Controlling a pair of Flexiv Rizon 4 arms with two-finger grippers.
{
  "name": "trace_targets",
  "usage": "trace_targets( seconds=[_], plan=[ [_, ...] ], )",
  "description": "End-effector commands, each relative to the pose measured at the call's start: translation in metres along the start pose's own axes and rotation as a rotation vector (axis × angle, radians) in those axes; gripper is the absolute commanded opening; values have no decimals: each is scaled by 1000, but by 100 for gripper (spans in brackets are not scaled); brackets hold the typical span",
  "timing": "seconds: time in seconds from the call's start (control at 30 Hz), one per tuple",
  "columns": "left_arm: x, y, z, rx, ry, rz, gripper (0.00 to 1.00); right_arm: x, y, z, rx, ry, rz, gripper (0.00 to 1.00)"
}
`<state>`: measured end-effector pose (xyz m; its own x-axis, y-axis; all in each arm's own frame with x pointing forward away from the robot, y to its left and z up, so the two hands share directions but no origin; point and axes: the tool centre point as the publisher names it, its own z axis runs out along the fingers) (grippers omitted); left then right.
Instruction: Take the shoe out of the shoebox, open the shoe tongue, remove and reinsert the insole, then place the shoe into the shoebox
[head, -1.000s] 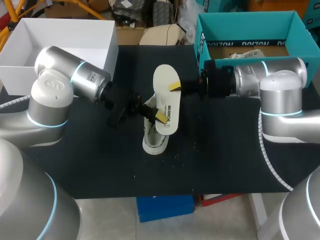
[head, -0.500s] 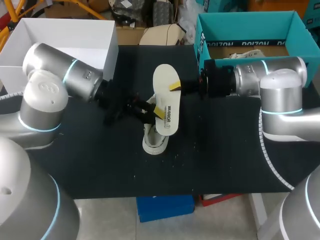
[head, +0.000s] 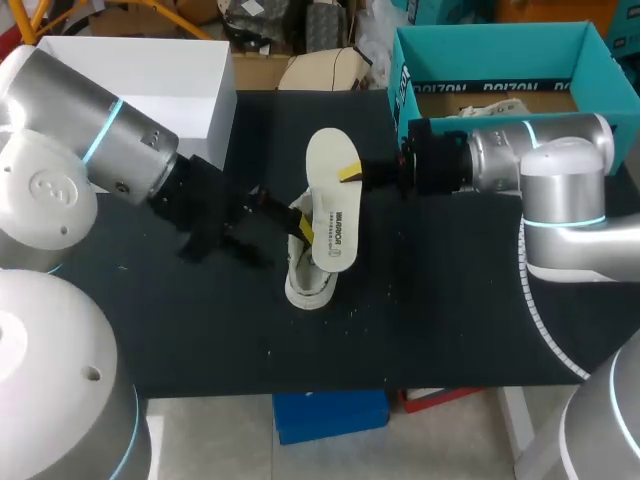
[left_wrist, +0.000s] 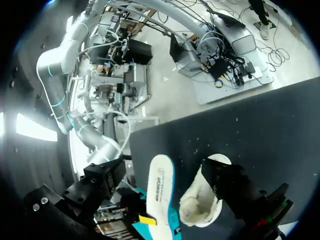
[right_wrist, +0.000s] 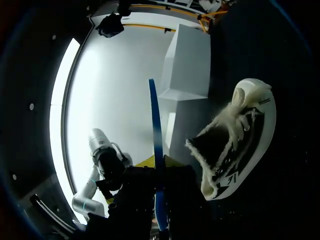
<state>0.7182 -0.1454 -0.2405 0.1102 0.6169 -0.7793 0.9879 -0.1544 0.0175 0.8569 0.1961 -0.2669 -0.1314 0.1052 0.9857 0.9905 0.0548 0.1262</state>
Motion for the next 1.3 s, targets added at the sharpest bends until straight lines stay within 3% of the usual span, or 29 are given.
trace_targets(
  seconds=[0.03,0.27,0.43,0.7,0.93,1.13,1.3],
  plan=[
    [-16,-3,3,-225,1019,-252,100,0,0,1,0,-1,0,0],
    [-24,11,10,-281,1186,-276,100,0,0,1,0,-1,0,0],
    [-35,20,20,-263,1300,-260,100,0,0,1,0,-1,0,0],
    [-43,32,25,-235,1328,-241,100,0,0,1,0,-1,0,0],
    [-42,36,31,-213,1253,-228,100,0,0,1,0,-1,0,0],
    [-39,40,37,-184,1068,-174,100,0,0,1,0,-1,0,0],
    [-36,43,41,-186,1010,-148,100,0,0,1,0,-1,0,0]
  ],
)
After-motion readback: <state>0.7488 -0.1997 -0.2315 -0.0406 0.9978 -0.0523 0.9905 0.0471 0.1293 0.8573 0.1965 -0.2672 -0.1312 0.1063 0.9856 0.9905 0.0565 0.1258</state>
